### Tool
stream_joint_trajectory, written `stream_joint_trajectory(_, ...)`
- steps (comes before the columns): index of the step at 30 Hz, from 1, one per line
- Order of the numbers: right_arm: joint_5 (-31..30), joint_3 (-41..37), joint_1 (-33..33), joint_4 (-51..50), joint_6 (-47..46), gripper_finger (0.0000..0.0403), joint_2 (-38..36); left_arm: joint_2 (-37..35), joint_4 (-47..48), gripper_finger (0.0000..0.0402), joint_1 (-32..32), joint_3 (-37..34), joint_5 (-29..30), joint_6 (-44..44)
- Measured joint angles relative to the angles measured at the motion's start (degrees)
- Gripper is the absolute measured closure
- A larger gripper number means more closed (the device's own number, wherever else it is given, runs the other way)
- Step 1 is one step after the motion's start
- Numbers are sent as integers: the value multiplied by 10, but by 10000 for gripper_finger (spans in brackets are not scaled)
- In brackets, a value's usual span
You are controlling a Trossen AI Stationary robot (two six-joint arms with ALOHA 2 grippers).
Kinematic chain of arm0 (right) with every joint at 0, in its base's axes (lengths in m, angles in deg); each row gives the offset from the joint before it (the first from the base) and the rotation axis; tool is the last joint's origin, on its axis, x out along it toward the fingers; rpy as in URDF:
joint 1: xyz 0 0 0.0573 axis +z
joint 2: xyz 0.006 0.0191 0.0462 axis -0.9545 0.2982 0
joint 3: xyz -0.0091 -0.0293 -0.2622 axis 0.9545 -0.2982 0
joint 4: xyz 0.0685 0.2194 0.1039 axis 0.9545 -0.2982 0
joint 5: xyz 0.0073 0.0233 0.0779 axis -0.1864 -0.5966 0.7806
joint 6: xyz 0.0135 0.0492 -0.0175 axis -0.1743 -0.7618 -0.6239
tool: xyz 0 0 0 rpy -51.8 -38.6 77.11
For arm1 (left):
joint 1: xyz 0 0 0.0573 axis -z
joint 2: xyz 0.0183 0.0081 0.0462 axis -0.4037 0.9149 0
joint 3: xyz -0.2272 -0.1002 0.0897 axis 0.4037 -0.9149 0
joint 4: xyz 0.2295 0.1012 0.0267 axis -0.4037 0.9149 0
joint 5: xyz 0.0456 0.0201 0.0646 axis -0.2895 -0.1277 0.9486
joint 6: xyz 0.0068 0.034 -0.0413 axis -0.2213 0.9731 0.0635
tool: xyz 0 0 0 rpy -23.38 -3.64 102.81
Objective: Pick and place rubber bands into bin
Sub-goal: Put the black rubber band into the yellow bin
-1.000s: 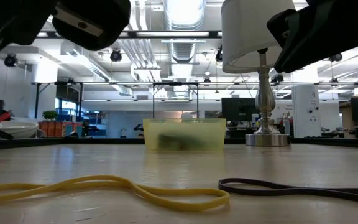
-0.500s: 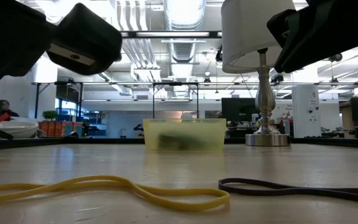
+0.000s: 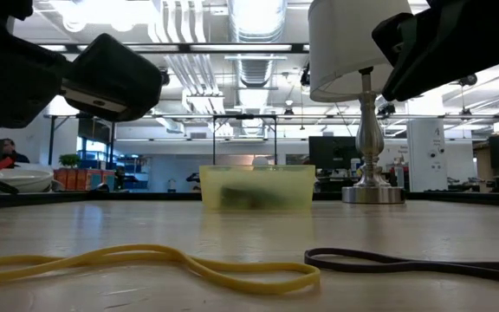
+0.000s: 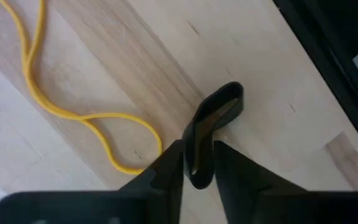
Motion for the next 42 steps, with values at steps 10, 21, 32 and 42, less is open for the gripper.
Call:
stream_joint_trajectory(10, 0, 0, 0, 1, 1, 346, 0, -1, 12, 399, 0, 3, 23, 4)
stream_joint_trajectory(21, 0, 0, 0, 2, 0, 346, 0, -64, 36, 401, -6, 16, 310, 63)
stream_joint_trajectory(32, 0, 0, 0, 2, 0, 346, 0, -95, 30, 401, -117, 16, 506, 155)
stream_joint_trajectory(42, 0, -13, 0, 3, -10, 346, 0, -95, -7, 401, -317, 11, 490, 244)
